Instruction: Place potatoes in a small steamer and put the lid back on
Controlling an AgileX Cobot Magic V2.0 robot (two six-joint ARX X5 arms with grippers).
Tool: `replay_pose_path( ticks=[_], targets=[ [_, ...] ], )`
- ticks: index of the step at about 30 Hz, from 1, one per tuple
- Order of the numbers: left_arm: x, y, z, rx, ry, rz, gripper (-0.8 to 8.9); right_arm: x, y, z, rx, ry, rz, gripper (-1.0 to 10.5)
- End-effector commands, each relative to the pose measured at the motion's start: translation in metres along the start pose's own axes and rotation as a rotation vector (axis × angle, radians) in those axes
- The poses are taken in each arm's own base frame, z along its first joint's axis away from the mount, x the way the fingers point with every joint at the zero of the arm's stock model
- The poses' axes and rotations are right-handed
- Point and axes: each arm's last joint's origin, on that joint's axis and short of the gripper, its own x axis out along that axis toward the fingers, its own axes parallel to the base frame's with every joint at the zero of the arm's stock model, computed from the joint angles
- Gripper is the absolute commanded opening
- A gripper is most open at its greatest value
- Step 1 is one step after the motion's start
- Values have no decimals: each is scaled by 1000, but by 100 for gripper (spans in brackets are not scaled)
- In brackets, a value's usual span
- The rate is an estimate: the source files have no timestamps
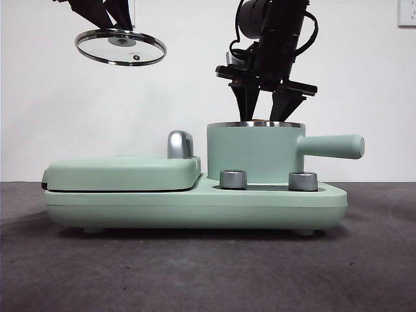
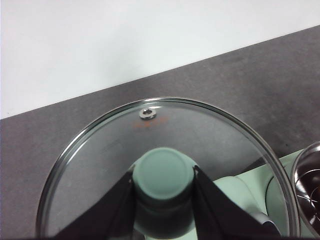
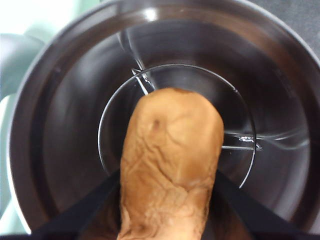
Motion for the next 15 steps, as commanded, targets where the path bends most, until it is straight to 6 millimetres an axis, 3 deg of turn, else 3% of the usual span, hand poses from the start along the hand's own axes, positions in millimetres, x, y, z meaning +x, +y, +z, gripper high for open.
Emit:
replay_pose_path(
  ticks=[1, 6, 10, 15],
  targets=[
    [-9, -1, 11, 3, -65, 0, 18, 5, 3, 4, -26, -3, 2, 165],
    [-9, -3, 11, 5, -60, -4, 18, 5, 3, 2, -50, 23, -2, 442],
    [-8, -6, 9, 8, -39, -13, 17, -4, 4, 5, -75, -19, 4, 443],
    [-8, -14, 8, 17, -24, -31, 17, -50, 8, 2, -82, -81, 23, 443]
  ],
)
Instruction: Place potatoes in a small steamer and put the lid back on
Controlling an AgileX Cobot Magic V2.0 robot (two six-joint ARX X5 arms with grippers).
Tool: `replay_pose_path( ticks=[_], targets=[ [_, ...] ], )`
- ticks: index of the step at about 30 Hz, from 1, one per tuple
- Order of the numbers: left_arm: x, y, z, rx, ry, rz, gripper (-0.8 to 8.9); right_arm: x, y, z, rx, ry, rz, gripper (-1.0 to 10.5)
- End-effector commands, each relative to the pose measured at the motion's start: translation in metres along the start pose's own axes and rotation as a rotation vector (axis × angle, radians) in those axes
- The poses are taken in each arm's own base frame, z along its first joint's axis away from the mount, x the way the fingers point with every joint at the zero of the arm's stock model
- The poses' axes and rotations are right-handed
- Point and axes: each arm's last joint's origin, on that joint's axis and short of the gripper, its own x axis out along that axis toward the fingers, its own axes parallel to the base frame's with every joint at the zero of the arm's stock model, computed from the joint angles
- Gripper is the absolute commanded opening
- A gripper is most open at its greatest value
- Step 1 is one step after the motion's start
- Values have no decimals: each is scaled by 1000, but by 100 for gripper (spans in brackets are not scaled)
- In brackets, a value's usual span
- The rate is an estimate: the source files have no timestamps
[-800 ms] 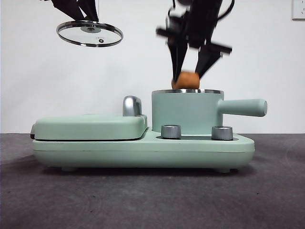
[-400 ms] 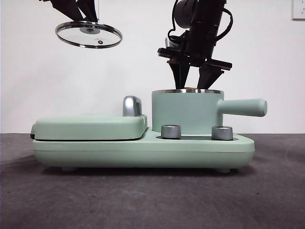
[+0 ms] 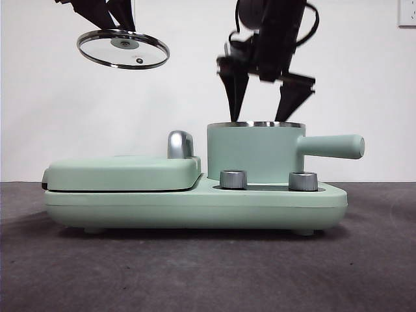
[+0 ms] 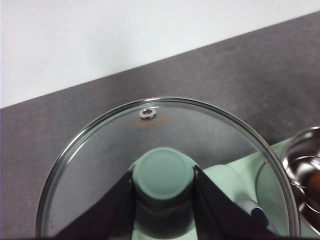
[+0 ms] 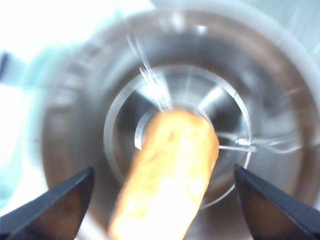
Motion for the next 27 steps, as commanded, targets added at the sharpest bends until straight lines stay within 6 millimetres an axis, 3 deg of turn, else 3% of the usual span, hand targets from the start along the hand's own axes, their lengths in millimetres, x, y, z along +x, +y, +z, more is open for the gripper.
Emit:
replay_pose_path(
  ticks=[1, 8, 13, 20, 27],
  targets=[
    [-9, -6, 10, 9, -59, -11, 17, -38, 6, -4, -28, -57, 11, 443],
    [-7, -27, 11, 38, -59, -56, 17, -113, 10, -39, -48, -130, 7, 443],
    [-3, -50, 11, 69, -52, -106, 17, -163, 13, -80, -76, -201, 15, 443],
    [12, -87, 6, 132, -20, -184, 17, -204, 16, -154, -113, -249, 35, 443],
    [29, -122, -2, 193, 14, -257, 17, -224, 15, -225, -145, -418, 88, 443]
  ],
)
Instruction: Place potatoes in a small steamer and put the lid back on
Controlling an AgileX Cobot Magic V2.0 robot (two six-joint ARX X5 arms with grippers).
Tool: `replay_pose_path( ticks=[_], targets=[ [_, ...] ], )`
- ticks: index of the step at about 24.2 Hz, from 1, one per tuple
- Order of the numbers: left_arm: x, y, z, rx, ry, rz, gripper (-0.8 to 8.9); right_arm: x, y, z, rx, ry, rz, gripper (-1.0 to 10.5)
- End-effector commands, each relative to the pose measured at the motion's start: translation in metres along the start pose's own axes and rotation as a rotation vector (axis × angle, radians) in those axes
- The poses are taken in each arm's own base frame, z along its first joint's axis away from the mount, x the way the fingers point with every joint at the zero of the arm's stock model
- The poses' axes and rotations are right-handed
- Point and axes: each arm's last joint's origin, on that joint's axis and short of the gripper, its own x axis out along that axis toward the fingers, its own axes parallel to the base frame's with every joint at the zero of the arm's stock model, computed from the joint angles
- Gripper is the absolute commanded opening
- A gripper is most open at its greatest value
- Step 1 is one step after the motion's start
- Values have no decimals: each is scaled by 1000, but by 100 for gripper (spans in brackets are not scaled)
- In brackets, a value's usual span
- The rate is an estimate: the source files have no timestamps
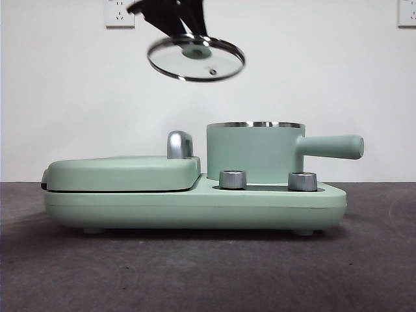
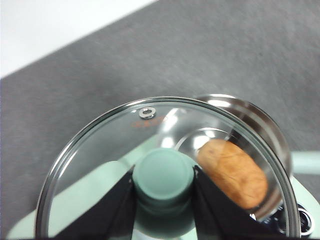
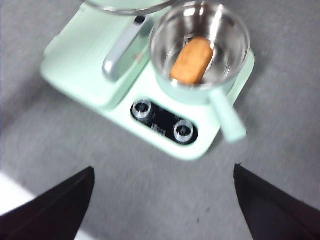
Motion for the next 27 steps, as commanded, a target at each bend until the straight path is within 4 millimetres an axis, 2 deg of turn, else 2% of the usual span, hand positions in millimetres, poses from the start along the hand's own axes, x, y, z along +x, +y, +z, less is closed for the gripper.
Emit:
replay_pose_path(
  ticks=[1, 6, 9, 13, 18, 27],
  targets=[
    [4, -14, 9, 50, -51, -29, 17, -12, 3, -20, 3, -93, 23, 442],
    [21, -31, 9, 115, -54, -65, 17, -19, 0, -60, 65, -184, 43, 443],
    [41, -41, 7, 155, -64, -122, 16, -16, -3, -89, 94, -236, 53, 443],
    [68, -43, 1, 173, -47, -145, 17, -9, -5, -112, 134, -233, 58, 443],
    [83, -40, 0, 191, -77, -160, 16, -9, -6, -114, 145, -232, 59, 443],
    [91, -40, -4, 194, -59, -164, 16, -9, -6, -114, 145, -233, 59, 443]
  ],
)
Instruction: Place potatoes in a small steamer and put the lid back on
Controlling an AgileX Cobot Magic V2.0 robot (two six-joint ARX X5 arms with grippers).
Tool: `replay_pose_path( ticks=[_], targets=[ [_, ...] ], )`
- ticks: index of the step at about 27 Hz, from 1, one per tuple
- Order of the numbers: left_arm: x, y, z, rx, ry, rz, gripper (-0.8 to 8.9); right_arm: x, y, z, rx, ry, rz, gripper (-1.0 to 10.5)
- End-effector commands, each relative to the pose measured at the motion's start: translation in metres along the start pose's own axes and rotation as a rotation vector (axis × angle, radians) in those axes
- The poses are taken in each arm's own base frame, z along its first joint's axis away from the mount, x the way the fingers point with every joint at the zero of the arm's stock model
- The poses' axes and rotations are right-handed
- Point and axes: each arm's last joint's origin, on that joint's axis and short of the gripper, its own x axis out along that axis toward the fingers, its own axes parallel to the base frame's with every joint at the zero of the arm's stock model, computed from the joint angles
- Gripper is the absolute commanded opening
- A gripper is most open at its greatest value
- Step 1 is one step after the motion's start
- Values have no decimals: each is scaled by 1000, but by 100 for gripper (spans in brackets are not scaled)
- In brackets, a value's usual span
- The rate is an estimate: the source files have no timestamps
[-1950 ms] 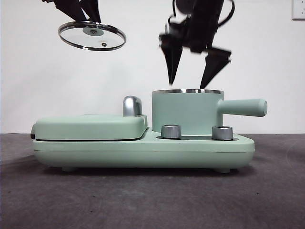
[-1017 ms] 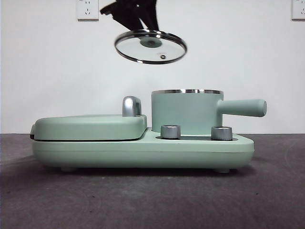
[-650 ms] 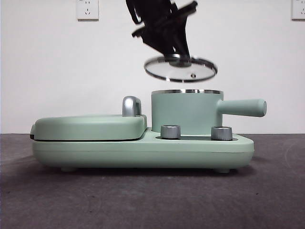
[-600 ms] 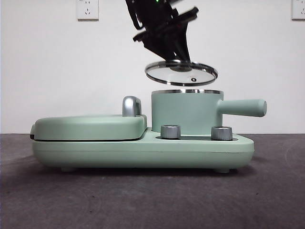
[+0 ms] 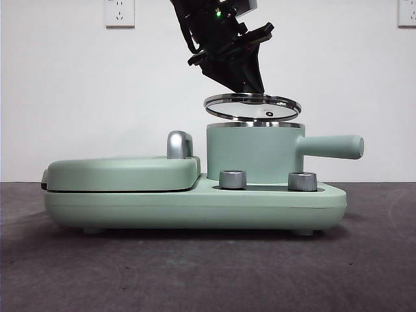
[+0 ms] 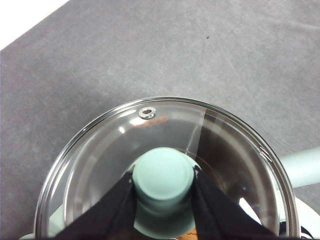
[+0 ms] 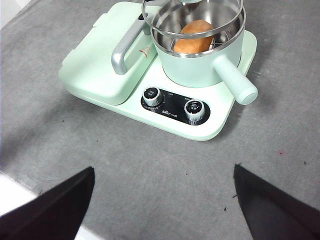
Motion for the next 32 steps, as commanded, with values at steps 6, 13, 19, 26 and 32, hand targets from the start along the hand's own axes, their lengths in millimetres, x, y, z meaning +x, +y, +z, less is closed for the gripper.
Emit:
replay_pose_path(
  ticks=[6, 13, 19, 26, 32],
  targets=[
    [12, -1, 3, -5, -26, -34, 17, -2, 1, 3, 14, -16, 9, 443],
    [25, 0, -2, -14, -23, -44, 17, -2, 1, 3, 24, -17, 8, 442],
    [29, 0, -4, -14, -11, -46, 17, -2, 2, 5, 24, -38, 15, 442],
    [37, -2, -19, -36, 113, -72, 20, -2, 3, 8, 30, -65, 22, 443],
    [40, -2, -20, 65, 111, -67, 28, -2, 3, 8, 38, -66, 23, 443]
  ],
)
